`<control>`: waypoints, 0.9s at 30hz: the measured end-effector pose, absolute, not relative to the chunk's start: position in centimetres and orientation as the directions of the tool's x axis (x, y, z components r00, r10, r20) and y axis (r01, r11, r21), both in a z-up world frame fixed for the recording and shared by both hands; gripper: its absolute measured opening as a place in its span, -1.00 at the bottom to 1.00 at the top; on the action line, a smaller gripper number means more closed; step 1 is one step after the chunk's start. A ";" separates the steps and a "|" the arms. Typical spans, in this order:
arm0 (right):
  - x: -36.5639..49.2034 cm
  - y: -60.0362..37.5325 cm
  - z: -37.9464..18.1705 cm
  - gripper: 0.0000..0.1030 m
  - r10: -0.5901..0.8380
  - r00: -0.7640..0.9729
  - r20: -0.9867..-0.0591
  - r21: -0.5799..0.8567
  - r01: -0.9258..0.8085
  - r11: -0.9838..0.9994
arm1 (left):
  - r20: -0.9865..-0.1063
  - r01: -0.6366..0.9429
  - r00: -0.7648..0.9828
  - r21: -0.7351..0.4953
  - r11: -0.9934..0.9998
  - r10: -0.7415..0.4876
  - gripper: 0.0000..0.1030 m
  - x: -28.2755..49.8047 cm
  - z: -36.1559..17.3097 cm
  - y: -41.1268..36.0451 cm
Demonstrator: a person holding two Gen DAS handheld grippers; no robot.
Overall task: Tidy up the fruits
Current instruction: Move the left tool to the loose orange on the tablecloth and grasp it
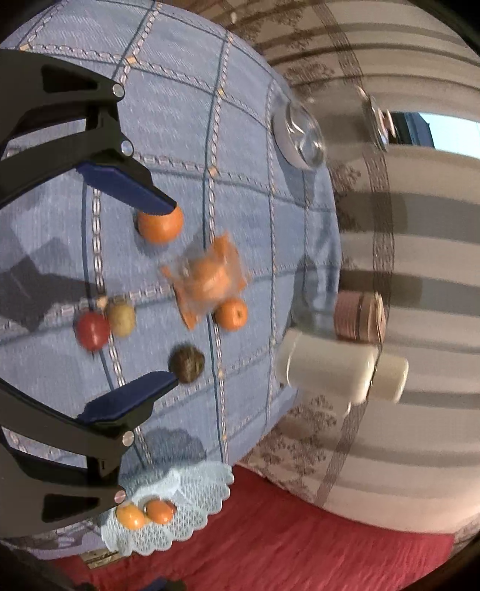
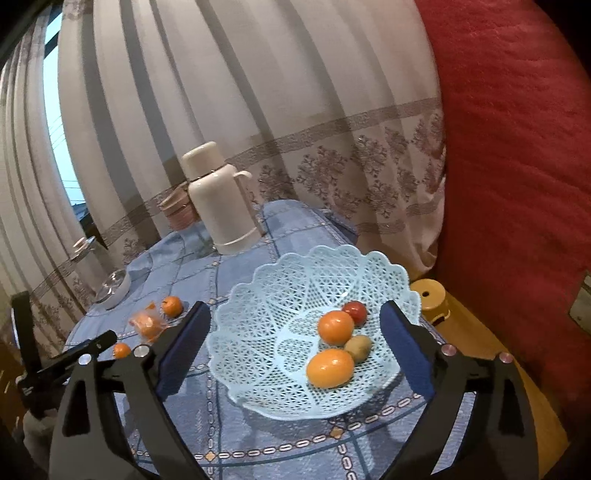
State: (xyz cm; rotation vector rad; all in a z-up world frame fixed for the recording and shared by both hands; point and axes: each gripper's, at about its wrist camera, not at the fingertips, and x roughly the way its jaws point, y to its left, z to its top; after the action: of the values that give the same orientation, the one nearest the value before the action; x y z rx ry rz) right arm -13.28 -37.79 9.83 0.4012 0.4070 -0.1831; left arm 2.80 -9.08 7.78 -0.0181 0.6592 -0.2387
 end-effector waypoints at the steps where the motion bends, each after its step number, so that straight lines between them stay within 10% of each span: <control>1: -13.4 -37.6 10.0 0.87 -0.097 0.906 -0.413 0.337 0.251 0.907 | -0.608 0.201 0.765 -0.090 0.975 -0.214 0.67 2.9 7.5 -8.5; 27: -13.8 -35.0 11.2 0.95 -0.093 0.927 -0.363 0.337 0.224 0.914 | -0.718 0.098 0.685 -0.079 0.992 -0.125 0.41 8.9 2.8 -4.5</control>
State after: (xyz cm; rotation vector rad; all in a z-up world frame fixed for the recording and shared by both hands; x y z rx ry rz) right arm -13.83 -35.01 11.22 0.3843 0.3486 -0.1663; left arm 8.92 -4.51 2.84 -0.0347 0.8072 -0.1251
